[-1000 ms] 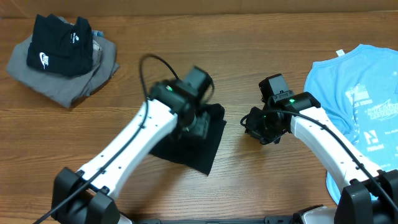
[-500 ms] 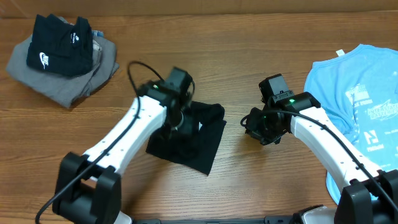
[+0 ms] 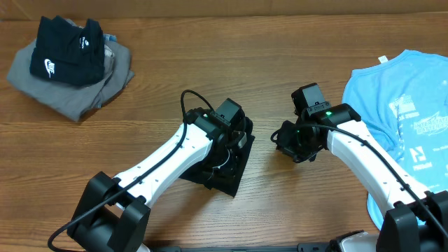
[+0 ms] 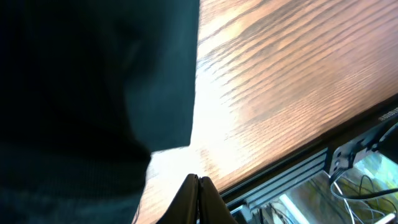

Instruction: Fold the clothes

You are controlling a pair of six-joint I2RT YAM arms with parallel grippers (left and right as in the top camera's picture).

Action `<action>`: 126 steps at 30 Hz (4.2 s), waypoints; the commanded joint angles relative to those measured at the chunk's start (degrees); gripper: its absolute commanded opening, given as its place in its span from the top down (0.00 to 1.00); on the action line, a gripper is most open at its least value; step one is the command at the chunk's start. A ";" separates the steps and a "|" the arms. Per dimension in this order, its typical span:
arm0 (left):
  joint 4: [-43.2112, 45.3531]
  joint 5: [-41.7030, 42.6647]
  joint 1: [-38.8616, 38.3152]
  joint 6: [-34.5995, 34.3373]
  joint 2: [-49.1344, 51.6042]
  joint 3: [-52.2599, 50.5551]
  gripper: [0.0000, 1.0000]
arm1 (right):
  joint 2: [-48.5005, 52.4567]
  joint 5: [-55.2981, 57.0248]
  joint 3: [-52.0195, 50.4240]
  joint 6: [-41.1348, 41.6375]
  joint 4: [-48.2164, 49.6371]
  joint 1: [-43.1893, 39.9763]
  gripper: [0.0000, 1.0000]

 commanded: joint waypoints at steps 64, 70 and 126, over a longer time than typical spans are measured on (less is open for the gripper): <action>-0.55 -14.19 16.92 2.97 -2.82 -3.48 0.11 | 6.99 2.99 0.42 -4.68 9.38 3.08 0.65; 1.90 -14.10 19.41 5.38 -2.82 -3.69 0.05 | 3.37 2.73 0.81 -4.70 4.63 1.92 0.60; 16.61 18.86 60.67 22.95 16.13 41.81 0.96 | -8.87 -6.08 7.89 -1.81 -5.53 3.65 0.55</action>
